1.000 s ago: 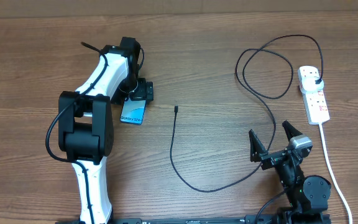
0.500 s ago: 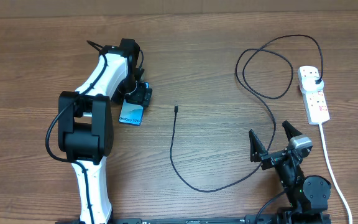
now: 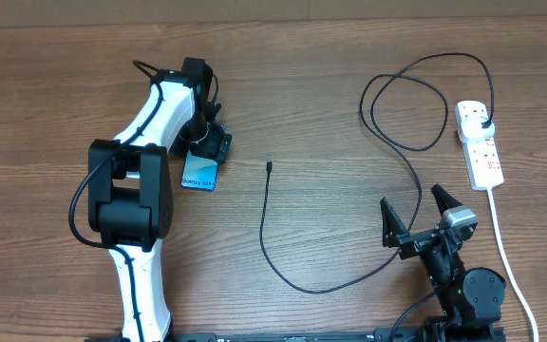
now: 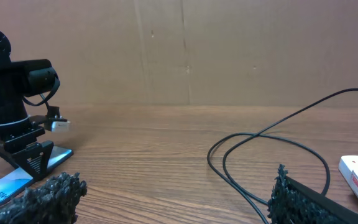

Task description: Plug charger to phone and switch on socket

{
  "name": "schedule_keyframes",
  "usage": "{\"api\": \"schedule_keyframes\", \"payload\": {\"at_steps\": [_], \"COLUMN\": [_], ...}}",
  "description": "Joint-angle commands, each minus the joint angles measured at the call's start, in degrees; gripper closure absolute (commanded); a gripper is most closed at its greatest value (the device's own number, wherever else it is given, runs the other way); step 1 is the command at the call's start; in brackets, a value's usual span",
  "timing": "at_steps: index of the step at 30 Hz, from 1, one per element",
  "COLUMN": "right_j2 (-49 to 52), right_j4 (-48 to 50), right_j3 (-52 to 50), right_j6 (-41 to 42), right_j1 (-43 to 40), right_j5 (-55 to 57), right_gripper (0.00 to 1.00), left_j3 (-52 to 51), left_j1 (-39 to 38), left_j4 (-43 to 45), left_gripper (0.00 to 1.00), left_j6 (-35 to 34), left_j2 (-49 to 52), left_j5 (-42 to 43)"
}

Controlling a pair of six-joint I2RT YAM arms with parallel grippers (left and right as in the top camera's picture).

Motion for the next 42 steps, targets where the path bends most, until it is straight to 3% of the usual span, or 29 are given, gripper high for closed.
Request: {"api": "schedule_keyframes", "payload": {"at_steps": [1, 8, 23, 42], "right_j2": [-0.5, -0.5, -0.5, -0.5], "right_j4": [0.4, 0.4, 0.4, 0.4], "right_j3": [-0.6, -0.6, -0.6, -0.6], "right_j6": [0.4, 0.4, 0.4, 0.4], "right_j1": [0.3, 0.3, 0.3, 0.3], "right_j5": [0.6, 0.6, 0.6, 0.7], "right_gripper": [0.0, 0.0, 0.0, 0.0], "left_j3": [-3.0, -3.0, -2.6, 9.4], "left_j1": [0.1, -0.2, -0.2, -0.2], "left_j4": [2.6, 2.6, 1.4, -9.2], "left_gripper": [0.1, 0.17, 0.18, 0.22], "left_j6": [0.8, -2.6, -5.3, -5.7], "left_j2": [6.1, 6.1, 6.1, 6.1], "left_j5": [5.5, 5.4, 5.3, 5.2]}}
